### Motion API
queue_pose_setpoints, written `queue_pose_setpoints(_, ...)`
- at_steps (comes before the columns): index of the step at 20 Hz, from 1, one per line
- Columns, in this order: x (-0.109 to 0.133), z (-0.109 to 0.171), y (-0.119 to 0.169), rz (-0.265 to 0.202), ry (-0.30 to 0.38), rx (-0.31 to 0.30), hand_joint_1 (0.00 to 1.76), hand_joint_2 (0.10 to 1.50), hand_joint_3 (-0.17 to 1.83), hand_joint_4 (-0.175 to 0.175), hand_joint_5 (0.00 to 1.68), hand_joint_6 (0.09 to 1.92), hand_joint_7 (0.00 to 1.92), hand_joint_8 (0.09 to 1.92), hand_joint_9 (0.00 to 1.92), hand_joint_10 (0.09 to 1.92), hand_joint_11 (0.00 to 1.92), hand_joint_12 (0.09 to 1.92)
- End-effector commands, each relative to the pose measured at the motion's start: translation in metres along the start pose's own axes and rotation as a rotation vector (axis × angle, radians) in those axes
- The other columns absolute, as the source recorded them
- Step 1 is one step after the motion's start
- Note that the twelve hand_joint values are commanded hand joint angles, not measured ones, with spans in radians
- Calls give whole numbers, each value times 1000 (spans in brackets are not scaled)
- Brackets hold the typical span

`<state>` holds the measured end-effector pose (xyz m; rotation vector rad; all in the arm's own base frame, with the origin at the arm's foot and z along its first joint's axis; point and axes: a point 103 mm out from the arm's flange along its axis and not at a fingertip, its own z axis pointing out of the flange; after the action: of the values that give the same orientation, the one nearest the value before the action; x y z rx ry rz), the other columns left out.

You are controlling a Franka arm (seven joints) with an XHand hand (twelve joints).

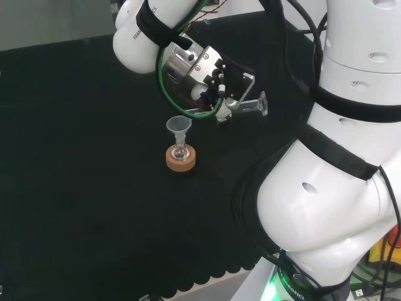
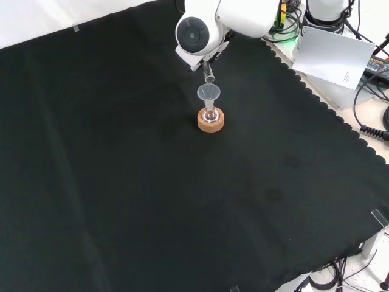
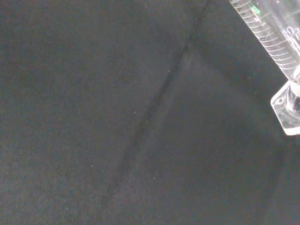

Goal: Pour the water from the graduated cylinder into the round-bottom flask.

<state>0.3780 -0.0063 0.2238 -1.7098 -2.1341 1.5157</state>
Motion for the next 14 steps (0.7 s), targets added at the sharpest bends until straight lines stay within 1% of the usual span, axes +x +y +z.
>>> queue_pose_setpoints(1, 0, -1, 0, 3, -9, 4, 1124, 1147, -9, -120, 943, 1084, 1154, 412, 1379, 87, 1210, 772)
queue_pose_setpoints(14, 0, -7, 1, 2, -8, 9, 1123, 1148, -9, -118, 943, 1085, 1155, 409, 1380, 87, 1211, 770)
